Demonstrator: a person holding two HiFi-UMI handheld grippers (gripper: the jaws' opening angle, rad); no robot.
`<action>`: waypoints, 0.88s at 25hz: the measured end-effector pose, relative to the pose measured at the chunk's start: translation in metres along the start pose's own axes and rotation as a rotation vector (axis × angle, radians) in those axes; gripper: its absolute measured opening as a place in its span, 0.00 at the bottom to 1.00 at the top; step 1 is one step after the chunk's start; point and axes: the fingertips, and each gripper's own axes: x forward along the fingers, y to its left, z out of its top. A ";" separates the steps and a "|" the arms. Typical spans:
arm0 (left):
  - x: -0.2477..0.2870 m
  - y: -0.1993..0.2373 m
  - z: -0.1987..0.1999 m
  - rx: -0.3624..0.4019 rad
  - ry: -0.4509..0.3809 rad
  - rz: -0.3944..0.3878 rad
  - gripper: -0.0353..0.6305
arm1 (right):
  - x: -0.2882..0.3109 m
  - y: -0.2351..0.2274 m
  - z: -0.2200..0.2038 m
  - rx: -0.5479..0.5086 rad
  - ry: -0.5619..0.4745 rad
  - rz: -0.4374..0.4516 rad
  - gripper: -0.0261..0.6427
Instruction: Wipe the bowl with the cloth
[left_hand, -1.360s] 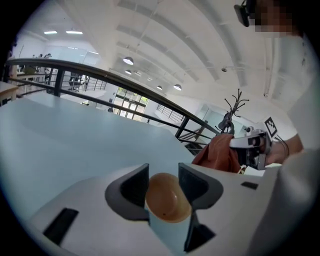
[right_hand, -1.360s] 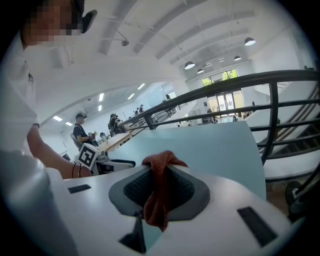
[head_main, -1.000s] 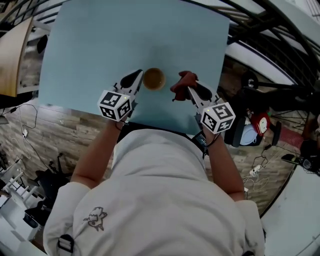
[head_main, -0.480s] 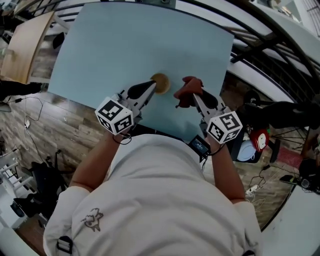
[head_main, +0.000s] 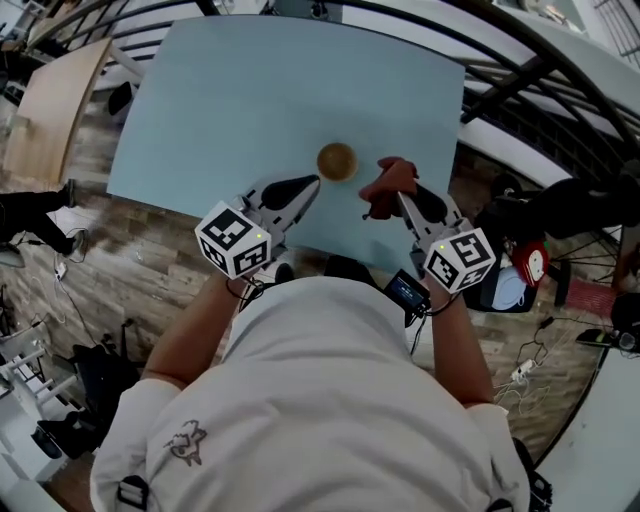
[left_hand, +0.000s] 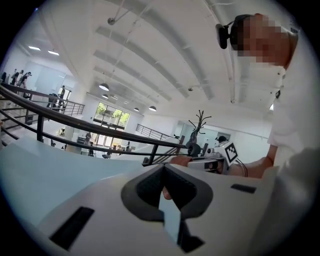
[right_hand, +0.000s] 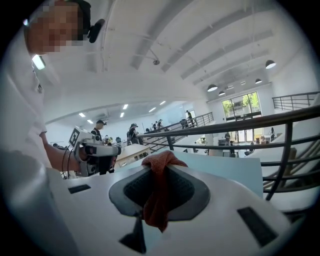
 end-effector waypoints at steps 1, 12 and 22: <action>-0.009 -0.005 -0.002 0.007 0.005 -0.020 0.07 | -0.001 0.010 -0.001 -0.001 -0.005 -0.011 0.15; -0.134 -0.032 -0.025 0.025 -0.004 -0.131 0.07 | -0.019 0.157 -0.022 -0.022 -0.056 -0.118 0.15; -0.157 -0.086 -0.035 0.030 -0.021 -0.141 0.07 | -0.084 0.210 -0.035 -0.060 -0.080 -0.139 0.15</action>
